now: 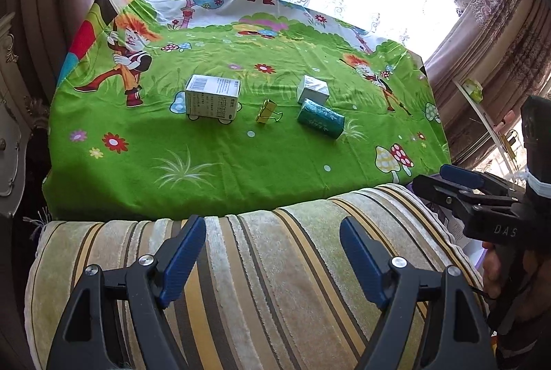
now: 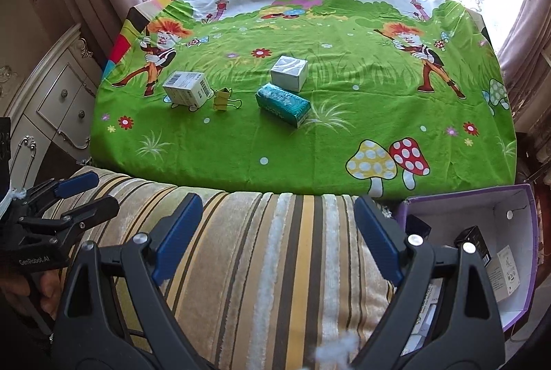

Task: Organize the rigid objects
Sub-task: 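Move both open tools back over the items on the bed, then grasp the gold binder clip with the left tool while the right tool grasps the teal tissue pack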

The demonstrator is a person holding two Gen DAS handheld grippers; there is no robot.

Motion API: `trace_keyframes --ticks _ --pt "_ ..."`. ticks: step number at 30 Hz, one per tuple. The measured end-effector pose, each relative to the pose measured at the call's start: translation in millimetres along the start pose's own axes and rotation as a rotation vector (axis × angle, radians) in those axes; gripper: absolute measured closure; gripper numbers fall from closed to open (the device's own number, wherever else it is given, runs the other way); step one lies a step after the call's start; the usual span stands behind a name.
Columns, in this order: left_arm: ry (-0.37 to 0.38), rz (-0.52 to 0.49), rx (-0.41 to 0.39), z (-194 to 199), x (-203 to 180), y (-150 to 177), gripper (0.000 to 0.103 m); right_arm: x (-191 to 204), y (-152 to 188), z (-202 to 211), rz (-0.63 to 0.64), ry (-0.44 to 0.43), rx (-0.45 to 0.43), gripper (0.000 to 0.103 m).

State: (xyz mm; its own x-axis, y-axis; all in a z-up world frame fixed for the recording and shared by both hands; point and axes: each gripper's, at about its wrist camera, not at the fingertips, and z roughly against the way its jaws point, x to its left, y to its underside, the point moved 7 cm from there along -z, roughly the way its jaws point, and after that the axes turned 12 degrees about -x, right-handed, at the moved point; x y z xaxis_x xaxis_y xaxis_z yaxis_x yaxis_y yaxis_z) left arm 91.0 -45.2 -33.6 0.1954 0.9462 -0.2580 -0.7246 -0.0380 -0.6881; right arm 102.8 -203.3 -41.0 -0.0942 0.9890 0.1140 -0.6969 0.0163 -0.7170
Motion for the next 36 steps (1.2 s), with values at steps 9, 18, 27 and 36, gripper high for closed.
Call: trace_keyframes --ticks 9,18,27,36 --pt "0.005 0.006 0.018 -18.7 7.0 -14.8 0.022 2.6 -13.2 -35.1 -0.013 0.007 0.016 0.012" --pt "0.009 -0.010 0.032 -41.7 9.1 -30.3 0.022 -3.1 -17.6 -67.5 -0.112 0.031 0.053 0.012" --pt "0.046 -0.053 0.059 -70.7 2.6 -42.1 0.022 -22.1 -20.8 -86.4 -0.250 0.094 0.034 0.012" --pt "0.072 -0.102 0.067 -103.4 -10.7 -62.9 0.043 -43.8 -3.6 -94.2 -0.343 0.120 0.054 0.012"
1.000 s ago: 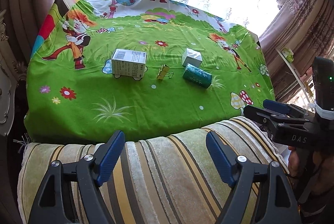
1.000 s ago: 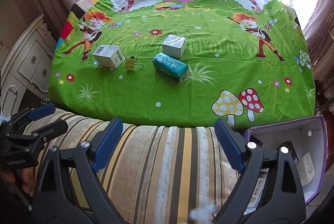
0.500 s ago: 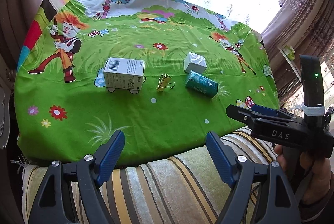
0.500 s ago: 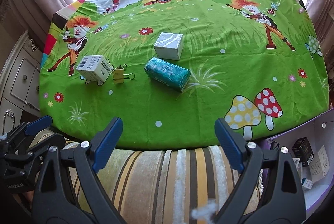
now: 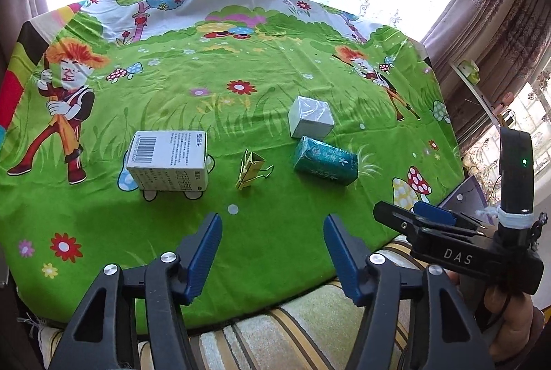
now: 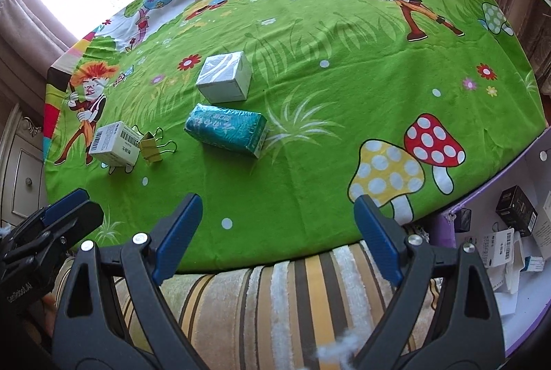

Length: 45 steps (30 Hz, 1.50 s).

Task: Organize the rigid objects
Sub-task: 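Grasp the gold binder clip with the left tool while the right tool grasps the teal tissue pack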

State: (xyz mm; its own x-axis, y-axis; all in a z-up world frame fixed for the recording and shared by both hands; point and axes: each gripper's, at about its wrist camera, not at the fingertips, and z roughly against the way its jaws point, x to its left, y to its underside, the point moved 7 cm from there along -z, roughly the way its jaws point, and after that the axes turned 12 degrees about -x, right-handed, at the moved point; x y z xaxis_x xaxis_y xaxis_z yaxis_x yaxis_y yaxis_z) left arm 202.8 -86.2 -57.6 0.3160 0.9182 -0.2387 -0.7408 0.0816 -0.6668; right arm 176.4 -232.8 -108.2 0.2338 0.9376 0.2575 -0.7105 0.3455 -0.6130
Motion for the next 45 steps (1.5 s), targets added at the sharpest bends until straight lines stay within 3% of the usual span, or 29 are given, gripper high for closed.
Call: trace_keyframes --ticks 4,18,20,25,29,45 --pt "-0.013 -0.041 -0.002 -18.2 -3.1 -11.4 0.051 -2.9 1.3 -4.4 -0.011 -0.010 0.013 0.012" --pt "-0.073 -0.217 0.057 -75.2 -8.8 -15.4 0.055 -8.5 -11.0 -18.5 -0.081 -0.020 0.029 0.012" --pt "-0.073 -0.227 0.075 -81.2 -7.3 -13.1 0.060 -10.8 -13.9 -20.3 -0.103 -0.018 0.026 0.012" --pt "-0.066 -0.229 0.106 -92.2 -1.5 -8.4 0.075 -10.4 -21.2 -23.8 -0.115 -0.010 0.017 0.012" --pt "-0.057 -0.227 0.110 -93.8 0.7 -5.6 0.078 -5.8 -23.4 -26.5 -0.104 -0.011 0.015 0.012" --pt "-0.012 -0.111 0.023 -51.4 7.4 -11.3 0.080 27.7 -25.2 -39.4 -0.038 -0.012 0.028 0.012"
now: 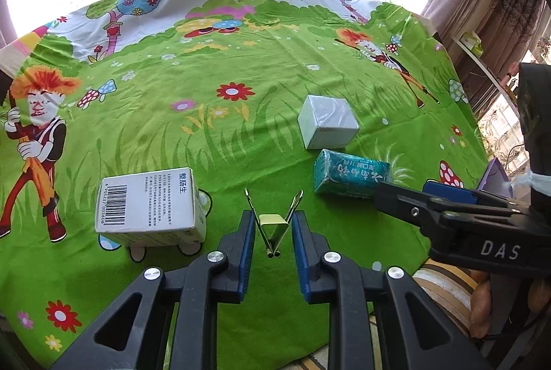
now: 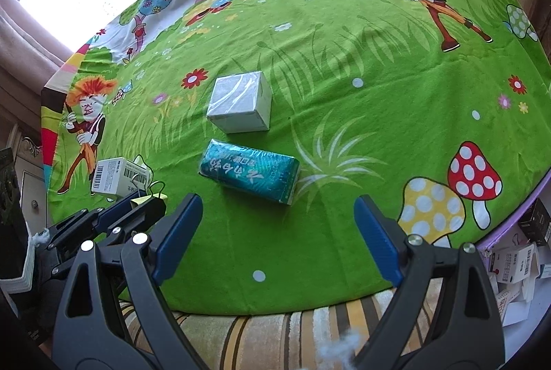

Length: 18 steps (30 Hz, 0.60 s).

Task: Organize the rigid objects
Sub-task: 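Grasp the gold binder clip with the left tool while the right tool grasps the teal tissue pack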

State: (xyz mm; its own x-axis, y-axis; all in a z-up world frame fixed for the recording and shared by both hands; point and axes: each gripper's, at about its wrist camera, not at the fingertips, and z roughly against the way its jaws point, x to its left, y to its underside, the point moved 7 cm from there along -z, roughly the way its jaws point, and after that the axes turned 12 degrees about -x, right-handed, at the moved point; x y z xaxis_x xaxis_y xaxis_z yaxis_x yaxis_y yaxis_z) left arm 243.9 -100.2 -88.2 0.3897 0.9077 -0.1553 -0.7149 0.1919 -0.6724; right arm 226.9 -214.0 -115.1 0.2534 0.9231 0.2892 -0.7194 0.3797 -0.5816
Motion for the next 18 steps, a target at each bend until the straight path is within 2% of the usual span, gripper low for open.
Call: trace_keyframes --ticks 11,18 --pt "-0.035 0.069 -0.102 38.3 17.9 -3.8 0.080 16.2 -3.4 -23.4 -0.021 0.092 0.032 0.009" --pt "-0.033 0.083 -0.120 46.0 21.1 4.1 0.080 16.7 -8.3 -36.2 -0.084 0.152 0.033 0.008"
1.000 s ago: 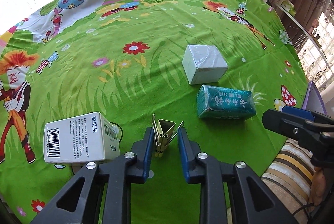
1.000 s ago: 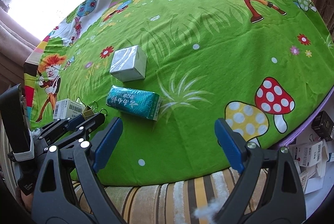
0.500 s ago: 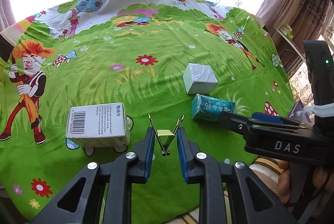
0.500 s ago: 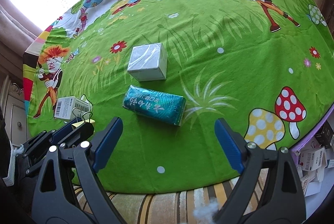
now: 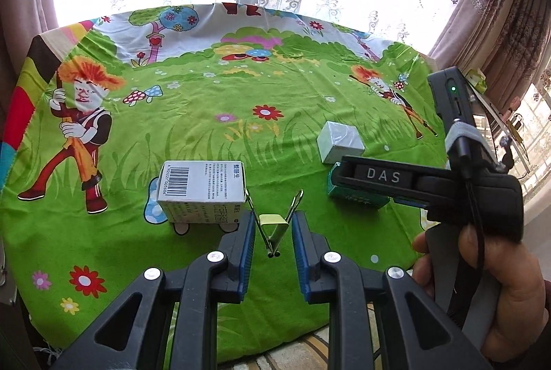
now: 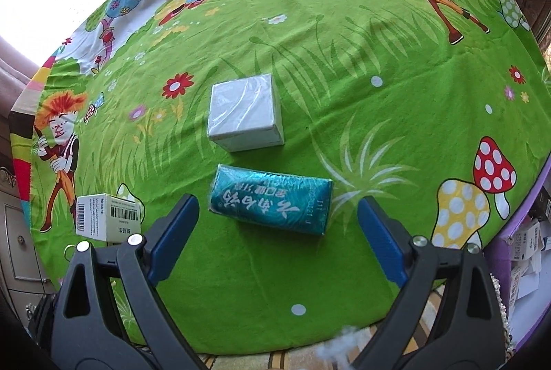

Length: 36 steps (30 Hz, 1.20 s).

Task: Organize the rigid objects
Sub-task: 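Grasp the gold binder clip with the left tool while the right tool grasps the teal tissue pack, then carry the clip and tissue pack over the purple storage box and open both tools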

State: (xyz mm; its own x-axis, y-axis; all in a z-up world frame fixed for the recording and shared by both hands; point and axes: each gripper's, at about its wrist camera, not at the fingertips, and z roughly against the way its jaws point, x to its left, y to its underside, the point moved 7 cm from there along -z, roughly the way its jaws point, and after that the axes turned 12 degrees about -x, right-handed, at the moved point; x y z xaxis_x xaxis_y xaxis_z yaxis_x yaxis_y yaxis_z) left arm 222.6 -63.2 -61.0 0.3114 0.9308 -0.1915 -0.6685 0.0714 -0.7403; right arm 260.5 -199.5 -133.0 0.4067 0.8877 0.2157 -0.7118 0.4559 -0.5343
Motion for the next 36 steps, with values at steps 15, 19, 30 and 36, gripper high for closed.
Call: trace_keyframes --ticks 15,19,30,36 --pt "-0.002 -0.024 -0.027 10.3 -9.5 -2.5 0.080 -6.3 5.8 -4.8 0.098 0.063 -0.001 0.027" --pt "-0.006 -0.025 -0.031 15.0 -12.0 -1.6 0.080 -9.2 4.8 7.8 0.117 0.058 -0.025 0.027" --pt "-0.014 -0.021 -0.026 27.1 -22.3 6.1 0.080 -18.4 10.0 52.2 0.175 0.023 -0.097 0.027" --pt "0.000 -0.023 -0.019 32.6 -34.8 9.6 0.080 -30.6 13.5 71.4 0.187 0.008 -0.121 0.027"
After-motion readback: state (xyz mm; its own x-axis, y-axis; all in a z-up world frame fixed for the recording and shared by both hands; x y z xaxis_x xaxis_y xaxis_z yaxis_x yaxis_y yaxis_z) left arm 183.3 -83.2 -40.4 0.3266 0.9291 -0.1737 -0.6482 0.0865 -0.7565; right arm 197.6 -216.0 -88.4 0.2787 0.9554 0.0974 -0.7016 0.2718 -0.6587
